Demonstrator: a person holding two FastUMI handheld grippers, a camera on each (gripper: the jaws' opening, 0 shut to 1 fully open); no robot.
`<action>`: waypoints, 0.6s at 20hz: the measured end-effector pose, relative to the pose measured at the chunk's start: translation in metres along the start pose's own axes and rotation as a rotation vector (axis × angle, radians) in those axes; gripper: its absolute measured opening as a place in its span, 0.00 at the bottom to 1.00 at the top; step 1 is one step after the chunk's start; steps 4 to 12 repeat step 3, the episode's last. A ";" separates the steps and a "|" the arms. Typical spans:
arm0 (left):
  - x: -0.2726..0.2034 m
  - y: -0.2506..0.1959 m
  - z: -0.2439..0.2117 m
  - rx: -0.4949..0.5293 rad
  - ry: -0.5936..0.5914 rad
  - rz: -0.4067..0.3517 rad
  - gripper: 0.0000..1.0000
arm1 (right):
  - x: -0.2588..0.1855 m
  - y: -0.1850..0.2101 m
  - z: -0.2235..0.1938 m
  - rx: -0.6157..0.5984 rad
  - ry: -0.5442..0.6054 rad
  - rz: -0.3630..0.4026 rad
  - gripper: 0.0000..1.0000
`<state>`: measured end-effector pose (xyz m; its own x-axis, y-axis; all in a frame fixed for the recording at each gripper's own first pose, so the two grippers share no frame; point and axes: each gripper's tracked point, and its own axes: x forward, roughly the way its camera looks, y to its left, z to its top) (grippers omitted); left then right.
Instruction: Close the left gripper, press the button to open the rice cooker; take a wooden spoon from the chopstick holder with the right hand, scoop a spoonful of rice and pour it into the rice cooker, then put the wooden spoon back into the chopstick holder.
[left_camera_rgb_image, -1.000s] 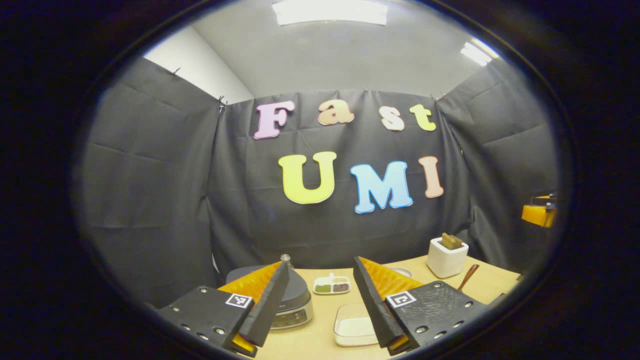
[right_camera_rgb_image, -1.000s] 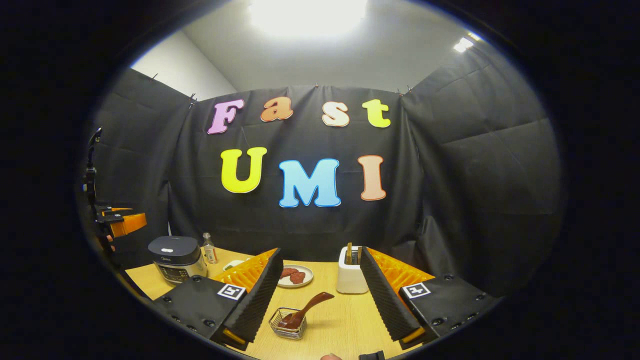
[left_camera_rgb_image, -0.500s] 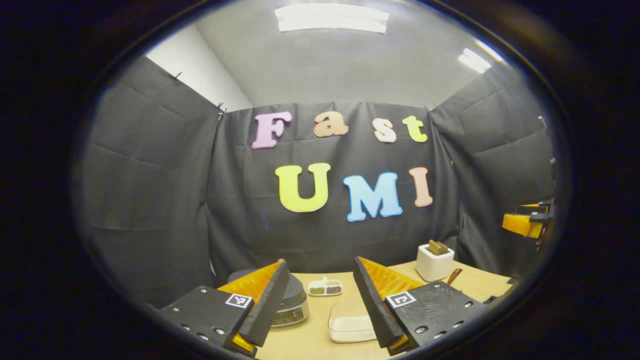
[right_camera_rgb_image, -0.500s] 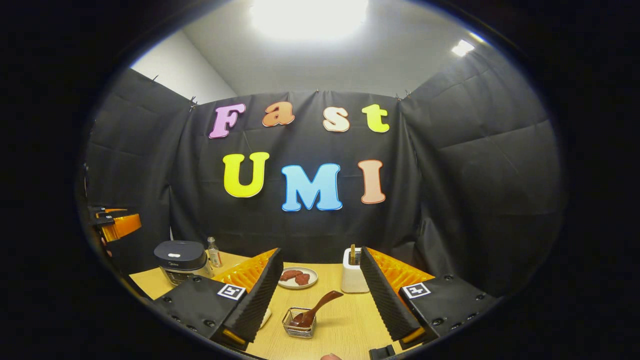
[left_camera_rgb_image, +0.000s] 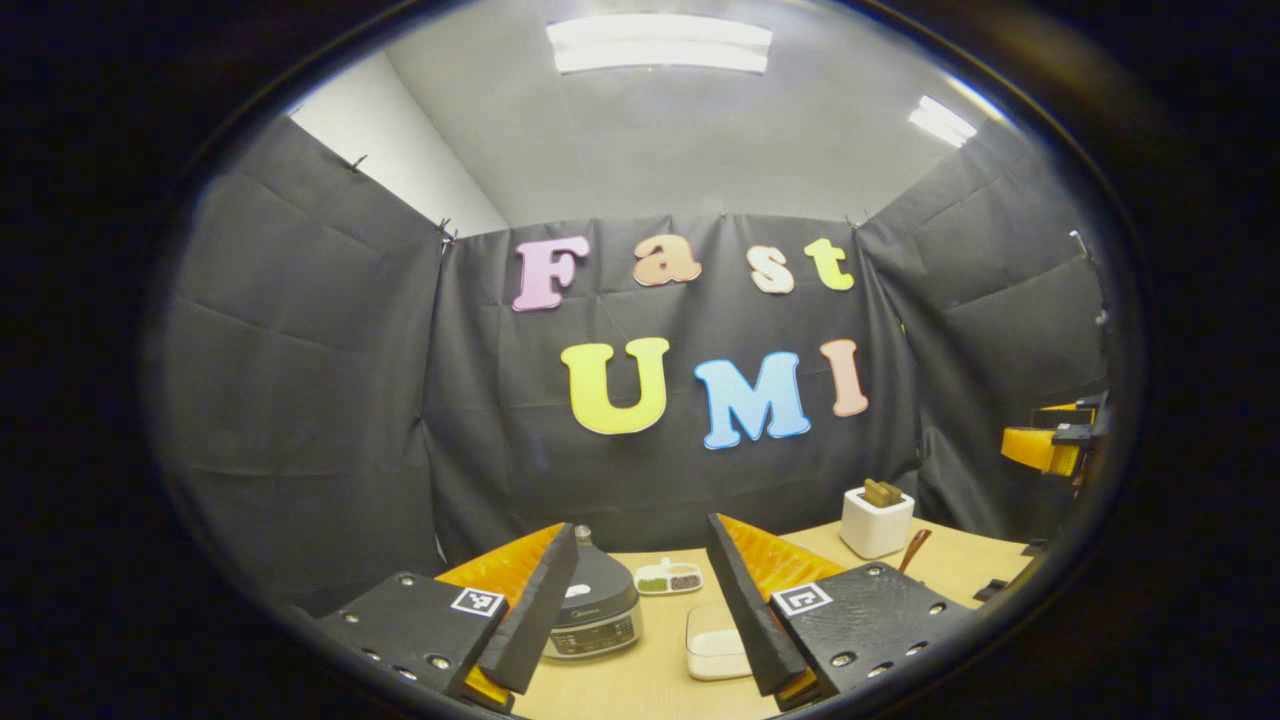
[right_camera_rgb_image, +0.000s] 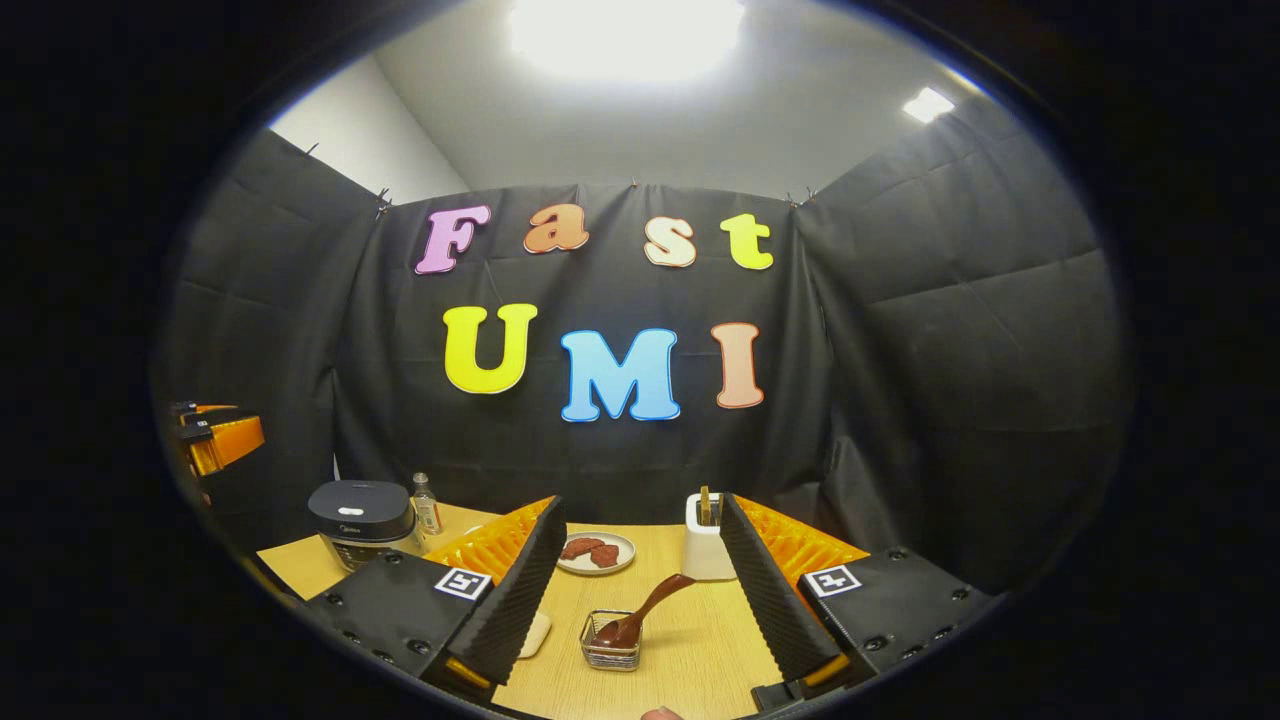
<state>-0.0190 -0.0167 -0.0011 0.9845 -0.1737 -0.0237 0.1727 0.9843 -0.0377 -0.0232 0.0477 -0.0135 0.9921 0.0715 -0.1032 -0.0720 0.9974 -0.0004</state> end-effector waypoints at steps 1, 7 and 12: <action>0.001 0.001 -0.001 0.000 0.004 -0.001 0.81 | -0.001 0.002 0.001 -0.003 -0.001 0.002 0.98; -0.001 0.006 -0.003 0.000 0.008 -0.001 0.82 | -0.001 0.004 0.001 -0.015 -0.004 -0.001 0.92; -0.001 0.006 -0.003 0.000 0.008 -0.001 0.82 | -0.001 0.004 0.001 -0.015 -0.004 -0.001 0.92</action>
